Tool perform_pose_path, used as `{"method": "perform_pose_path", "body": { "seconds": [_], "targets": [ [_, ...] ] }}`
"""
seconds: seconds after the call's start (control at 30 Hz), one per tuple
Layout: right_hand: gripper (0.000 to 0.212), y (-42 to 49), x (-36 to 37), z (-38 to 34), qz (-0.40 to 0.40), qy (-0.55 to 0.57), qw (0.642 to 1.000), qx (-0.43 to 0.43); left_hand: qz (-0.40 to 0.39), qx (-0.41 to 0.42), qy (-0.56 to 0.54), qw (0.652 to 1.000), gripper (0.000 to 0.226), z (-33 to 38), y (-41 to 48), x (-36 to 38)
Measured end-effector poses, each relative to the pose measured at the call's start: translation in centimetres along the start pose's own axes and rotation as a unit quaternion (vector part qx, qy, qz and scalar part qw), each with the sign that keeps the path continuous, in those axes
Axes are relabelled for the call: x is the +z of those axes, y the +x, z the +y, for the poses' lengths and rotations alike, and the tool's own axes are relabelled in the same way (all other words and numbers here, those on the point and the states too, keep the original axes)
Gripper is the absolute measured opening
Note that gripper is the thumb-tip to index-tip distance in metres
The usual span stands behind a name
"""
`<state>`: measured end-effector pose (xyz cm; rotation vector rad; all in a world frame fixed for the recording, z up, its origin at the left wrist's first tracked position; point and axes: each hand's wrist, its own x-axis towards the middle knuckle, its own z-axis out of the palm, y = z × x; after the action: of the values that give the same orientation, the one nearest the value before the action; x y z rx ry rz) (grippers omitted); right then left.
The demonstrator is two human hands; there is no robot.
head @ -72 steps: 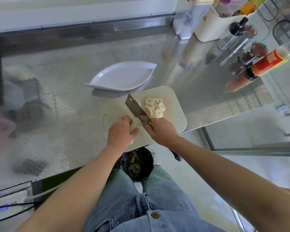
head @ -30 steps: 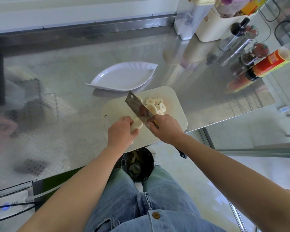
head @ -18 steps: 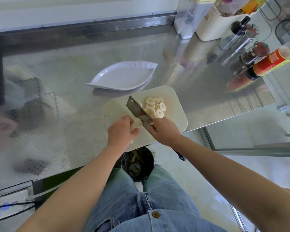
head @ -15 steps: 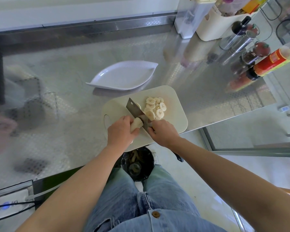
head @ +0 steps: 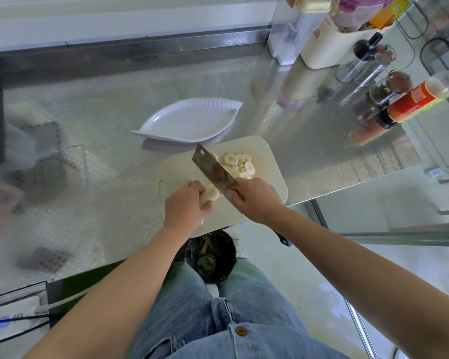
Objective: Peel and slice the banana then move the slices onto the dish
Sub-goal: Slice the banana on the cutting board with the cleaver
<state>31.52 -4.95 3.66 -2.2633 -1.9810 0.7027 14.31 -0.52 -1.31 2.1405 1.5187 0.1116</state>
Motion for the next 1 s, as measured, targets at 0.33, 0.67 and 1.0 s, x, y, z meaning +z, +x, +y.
{"method": "perform_pose_path", "body": {
  "seconds": [0.33,0.67,1.0],
  "targets": [
    [0.03,0.0,1.7,-0.2,-0.029,0.007,0.999,0.019,0.001,0.004,-0.019,1.0,0.034,-0.1,0.0,0.1],
    [0.031,0.3,2.8,-0.6,-0.039,-0.008,0.999,0.031,0.002,0.004,-0.022,1.0,0.031,0.0,-0.1,0.0],
    [0.027,-0.2,-0.3,-0.4,-0.011,0.001,1.0,0.02,-0.001,0.004,-0.009,1.0,0.033,0.1,-0.1,-0.1]
  ]
}}
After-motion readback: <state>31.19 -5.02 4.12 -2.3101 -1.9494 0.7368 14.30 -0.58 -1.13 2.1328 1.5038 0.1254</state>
